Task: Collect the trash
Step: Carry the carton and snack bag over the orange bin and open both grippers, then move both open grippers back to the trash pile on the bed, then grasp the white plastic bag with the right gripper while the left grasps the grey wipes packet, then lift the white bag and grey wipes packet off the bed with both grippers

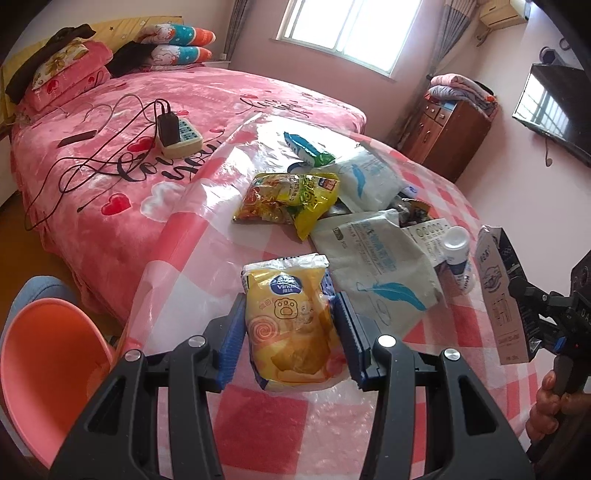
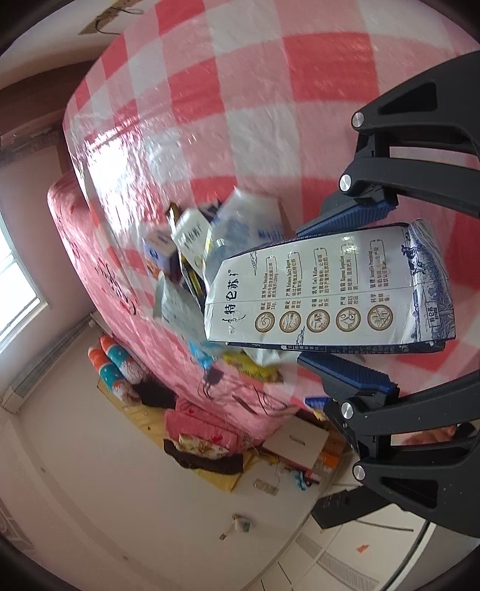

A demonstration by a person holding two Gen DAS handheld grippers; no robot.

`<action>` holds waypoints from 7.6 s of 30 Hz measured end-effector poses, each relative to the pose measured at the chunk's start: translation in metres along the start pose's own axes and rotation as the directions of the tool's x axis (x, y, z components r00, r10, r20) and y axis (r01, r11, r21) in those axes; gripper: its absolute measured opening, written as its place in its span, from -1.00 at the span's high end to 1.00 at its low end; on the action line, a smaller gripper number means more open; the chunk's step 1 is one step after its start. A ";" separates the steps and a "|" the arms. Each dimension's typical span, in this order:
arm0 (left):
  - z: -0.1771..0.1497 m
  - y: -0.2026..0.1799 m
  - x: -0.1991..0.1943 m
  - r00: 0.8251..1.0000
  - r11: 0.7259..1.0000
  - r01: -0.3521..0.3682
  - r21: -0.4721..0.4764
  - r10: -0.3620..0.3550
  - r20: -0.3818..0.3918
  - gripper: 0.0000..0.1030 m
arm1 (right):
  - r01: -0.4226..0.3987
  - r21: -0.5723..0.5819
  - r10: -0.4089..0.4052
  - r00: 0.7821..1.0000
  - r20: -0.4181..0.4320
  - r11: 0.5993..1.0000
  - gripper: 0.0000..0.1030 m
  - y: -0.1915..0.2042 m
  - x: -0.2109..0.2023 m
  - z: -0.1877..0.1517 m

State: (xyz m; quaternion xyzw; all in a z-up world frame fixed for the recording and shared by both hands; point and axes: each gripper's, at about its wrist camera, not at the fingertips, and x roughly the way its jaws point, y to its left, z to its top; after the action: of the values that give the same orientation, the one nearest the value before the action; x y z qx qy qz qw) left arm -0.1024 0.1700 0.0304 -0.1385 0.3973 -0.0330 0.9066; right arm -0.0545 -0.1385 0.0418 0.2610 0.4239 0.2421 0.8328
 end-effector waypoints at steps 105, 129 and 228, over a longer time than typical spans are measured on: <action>-0.015 0.048 -0.048 0.990 0.983 -0.138 -0.120 0.140 0.009 -0.78 | 0.011 -0.294 0.030 0.991 0.132 0.956 -0.71 0.082 0.031 -0.049; 0.014 -0.019 0.024 0.977 0.951 0.121 -0.284 -0.165 -0.135 -0.78 | 0.224 -0.278 -0.195 0.973 0.127 0.934 -0.71 0.001 0.027 0.012; -0.010 0.003 0.005 0.987 0.993 0.076 -0.085 -0.087 -0.135 -0.50 | 0.115 -0.595 -0.242 0.960 -0.139 0.795 -0.62 0.062 0.105 -0.031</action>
State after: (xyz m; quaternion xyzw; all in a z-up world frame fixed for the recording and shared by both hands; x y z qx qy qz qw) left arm -0.1065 0.1703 0.0201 -0.1880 0.4543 -0.0638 0.8684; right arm -0.0363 -0.0201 0.0051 -0.0741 0.4368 0.3059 0.8427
